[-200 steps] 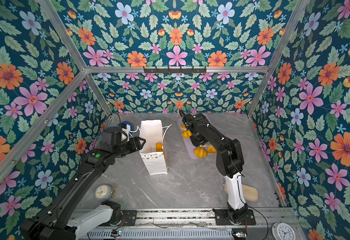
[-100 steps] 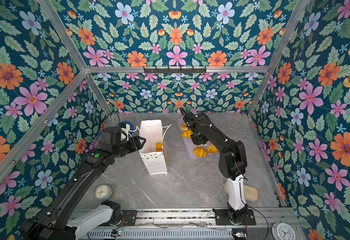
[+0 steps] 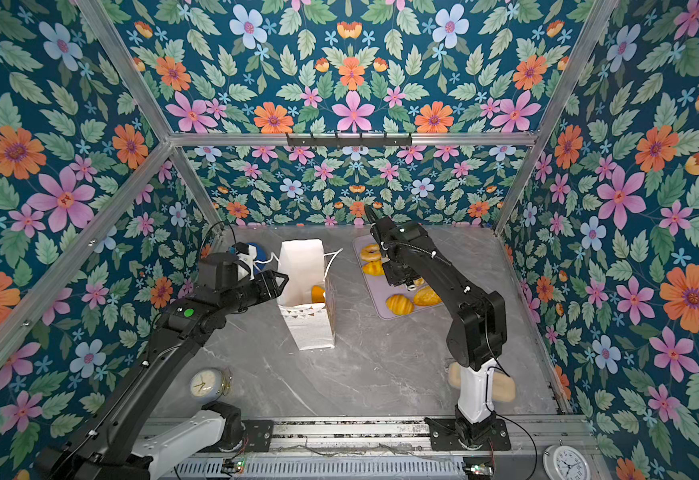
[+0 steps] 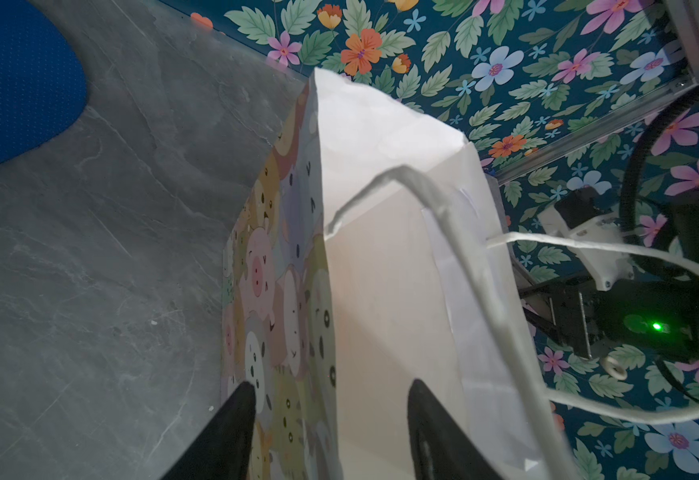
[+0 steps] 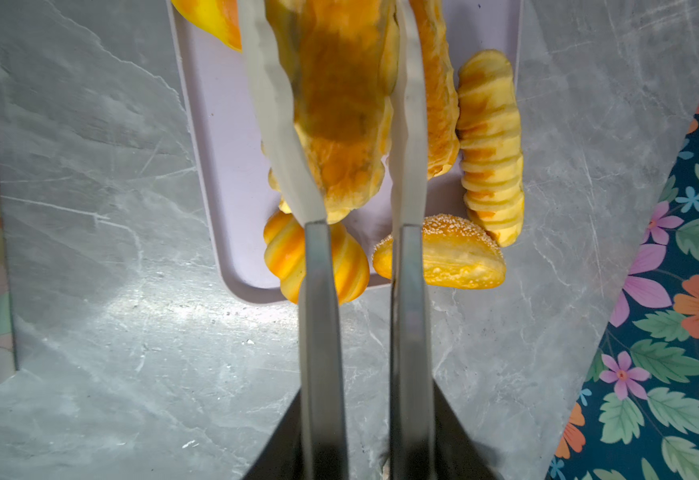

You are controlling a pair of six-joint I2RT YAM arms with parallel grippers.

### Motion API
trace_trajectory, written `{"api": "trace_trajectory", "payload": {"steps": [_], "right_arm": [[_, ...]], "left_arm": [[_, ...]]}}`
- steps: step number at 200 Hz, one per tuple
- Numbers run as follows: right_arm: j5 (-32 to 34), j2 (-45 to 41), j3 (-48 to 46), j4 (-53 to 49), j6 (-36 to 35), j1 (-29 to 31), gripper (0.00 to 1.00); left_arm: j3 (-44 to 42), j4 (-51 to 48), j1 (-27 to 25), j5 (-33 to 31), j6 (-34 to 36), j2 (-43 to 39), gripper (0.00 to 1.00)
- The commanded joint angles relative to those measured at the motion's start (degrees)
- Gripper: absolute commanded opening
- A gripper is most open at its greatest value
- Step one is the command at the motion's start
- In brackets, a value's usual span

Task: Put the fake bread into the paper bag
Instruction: 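Lift the pinched twisted bread up off the tray with the tongs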

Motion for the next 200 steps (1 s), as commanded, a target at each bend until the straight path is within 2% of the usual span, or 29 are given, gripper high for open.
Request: {"api": "trace_trajectory", "payload": {"steps": [1, 65, 123, 188, 200], "right_arm": [[-1.5, -1.9, -0.3, 0.7, 0.5, -0.2, 0.36], [-6.7, -7.7, -1.9, 2.4, 1.8, -1.3, 0.36], [-11.1, -11.5, -1.8, 3.2, 2.6, -2.0, 0.36], [-11.7, -13.2, -0.4, 3.0, 3.2, -2.2, 0.34], [-12.2, -15.5, -0.1, 3.1, 3.4, -2.3, 0.34]], "left_arm": [[0.7, -0.4, 0.0, -0.1, -0.2, 0.0, 0.55], [1.1, -0.3, -0.1, 0.6, -0.3, 0.4, 0.43], [1.4, -0.2, 0.0, 0.7, -0.3, 0.7, 0.36], [1.3, 0.0, 0.0, 1.0, -0.4, 0.9, 0.27], [1.1, 0.1, 0.0, 1.0, -0.4, 0.8, 0.26]]}}
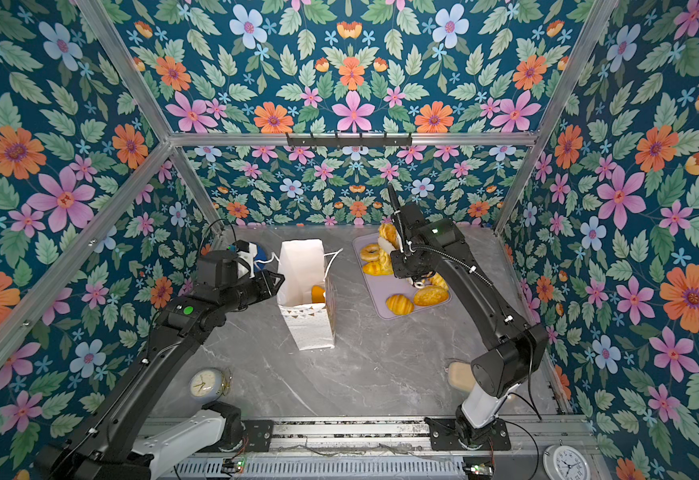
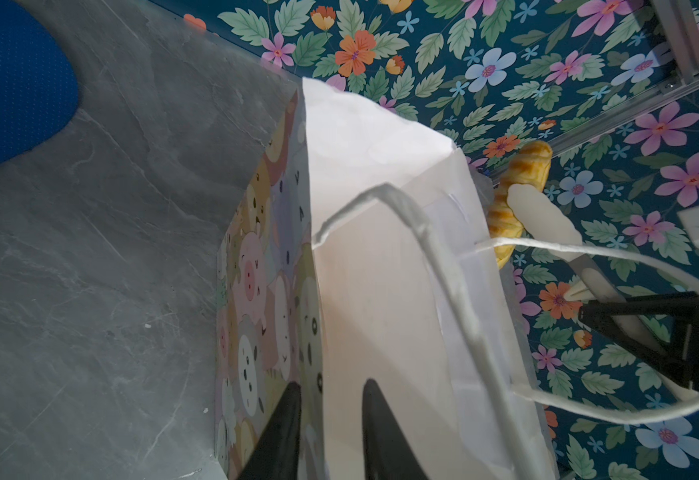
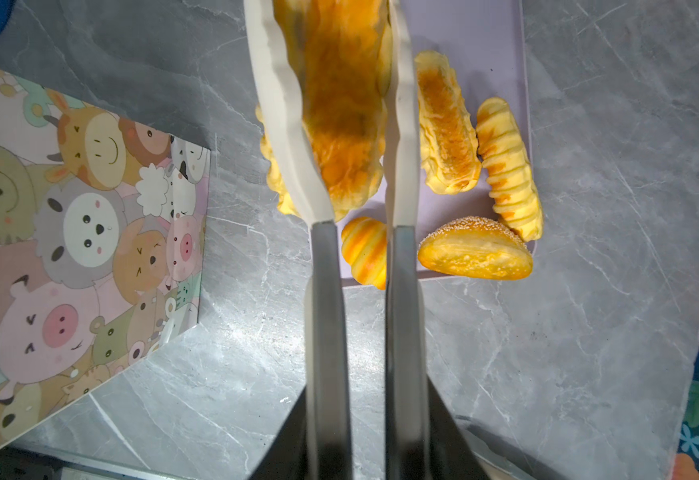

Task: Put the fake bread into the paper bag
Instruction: 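Lift the pinched twisted bread up off the tray with the tongs, then carry the twisted bread over the paper bag opening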

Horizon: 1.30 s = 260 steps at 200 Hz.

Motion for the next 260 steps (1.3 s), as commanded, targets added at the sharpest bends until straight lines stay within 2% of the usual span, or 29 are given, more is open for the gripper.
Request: {"api": "trace_trajectory", "payload": {"steps": [1, 136, 260], "right_arm": [[-1.2, -2.4, 0.9, 1.2, 0.5, 0.0, 0.34], [-12.1, -9.1, 6.2, 3.3, 3.6, 0.0, 0.32], [-25.6, -11.5, 7.4, 8.5, 8.2, 0.1, 0.32]], "left_arm": [[0.0, 0.3, 0.0, 0.3, -0.4, 0.1, 0.26], [-0.8, 1.1, 0.0, 0.9, -1.0, -0.1, 0.13], [-1.4, 1.5, 0.0, 1.0, -1.4, -0.4, 0.11]]}}
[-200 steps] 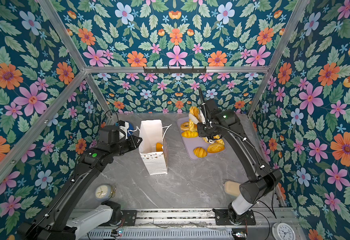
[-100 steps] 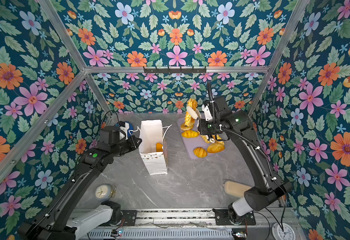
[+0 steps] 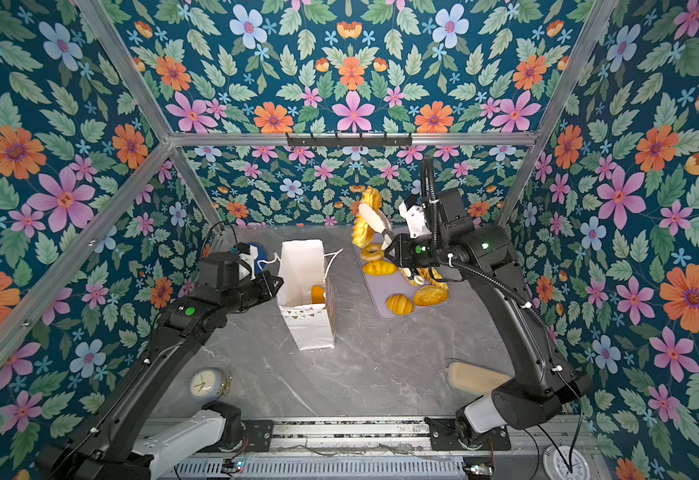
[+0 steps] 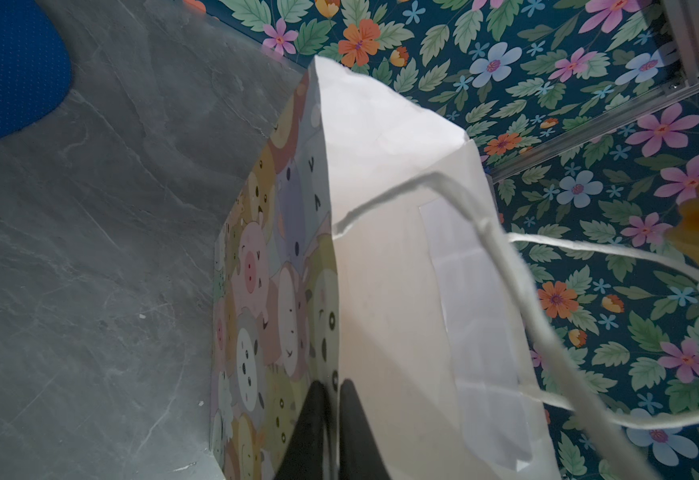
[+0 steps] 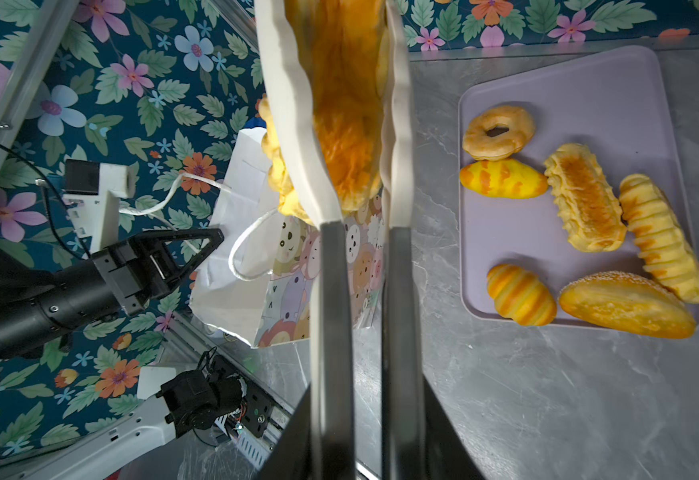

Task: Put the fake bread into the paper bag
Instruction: 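Carry the twisted bread over the paper bag opening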

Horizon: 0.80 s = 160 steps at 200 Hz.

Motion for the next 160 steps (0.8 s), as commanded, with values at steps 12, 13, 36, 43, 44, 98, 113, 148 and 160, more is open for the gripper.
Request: {"api": "trace_trajectory", "payload": {"steps": [12, 13, 36, 43, 44, 98, 113, 148, 160], "right_arm": [[-5.8, -0.8, -0.3, 5.6, 2.5, 0.1, 0.32], [-6.0, -0.8, -0.3, 5.7, 2.6, 0.1, 0.32], [-9.5, -1.5, -2.2, 9.0, 4.6, 0.5, 0.32], [-10.1, -1.5, -2.4, 9.5, 4.9, 0.8, 0.32], [-10.2, -1.5, -2.5, 9.6, 5.0, 0.9, 0.32], [-9.5, 0.7, -0.7, 10.1, 5.3, 5.7, 0.32], [-9.1, 1.7, 0.3, 9.7, 5.2, 7.1, 0.32], [-8.8, 3.8, 1.8, 9.4, 5.0, 9.1, 0.32], [-8.8, 4.4, 2.3, 9.3, 5.0, 9.5, 0.32]], "left_arm": [[-0.2, 1.2, 0.0, 0.3, -0.2, -0.2, 0.12], [-0.1, 1.2, 0.0, 0.4, -0.2, -0.3, 0.12], [-0.2, 1.4, -0.1, 0.4, -0.3, -0.1, 0.12], [-0.2, 1.4, 0.0, 0.4, -0.3, -0.1, 0.12], [-0.2, 1.4, 0.0, 0.4, -0.2, -0.1, 0.12], [-0.5, 1.7, 0.0, 0.7, -0.5, -0.1, 0.11], [-0.5, 1.7, -0.1, 0.7, -0.5, -0.1, 0.11], [-0.5, 1.7, -0.1, 0.6, -0.5, -0.3, 0.11], [-0.5, 1.7, -0.1, 0.6, -0.6, -0.3, 0.11]]}}
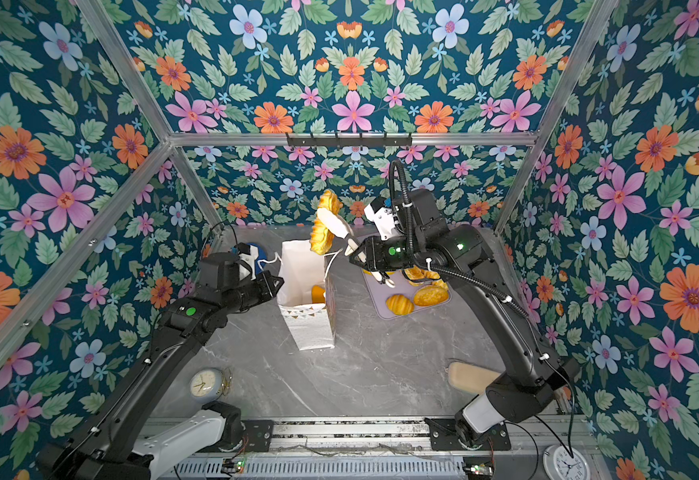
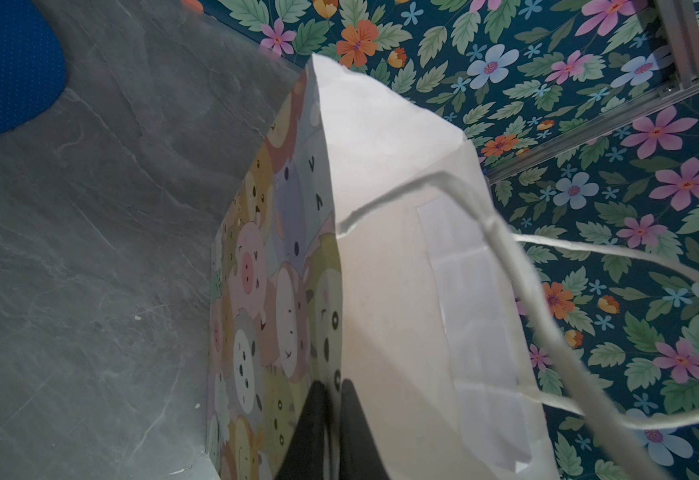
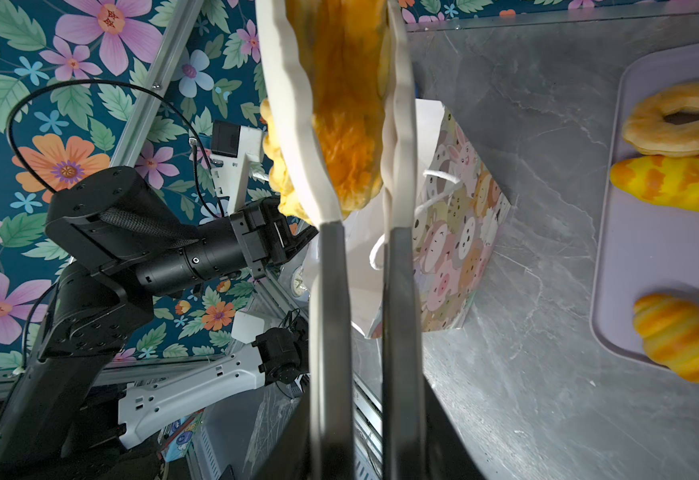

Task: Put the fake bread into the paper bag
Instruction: 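Carry the twisted bread over the paper bag opening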

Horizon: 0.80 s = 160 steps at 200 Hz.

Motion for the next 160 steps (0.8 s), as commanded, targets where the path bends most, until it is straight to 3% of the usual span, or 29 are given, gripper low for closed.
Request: {"api": "trace_trajectory", "payload": {"steps": [1, 160], "right_arm": [[-0.4, 0.8, 1.0, 2.8, -0.1, 0.8, 0.32], [7.4, 11.0, 6.2, -6.0, -4.7, 7.7, 0.32]], "left_arm": [[0.0, 0.8, -0.1, 0.3, -0.2, -0.3, 0.11], [-0.1, 1.1, -0.1, 0.3, -0.2, 0.1, 0.1]]}}
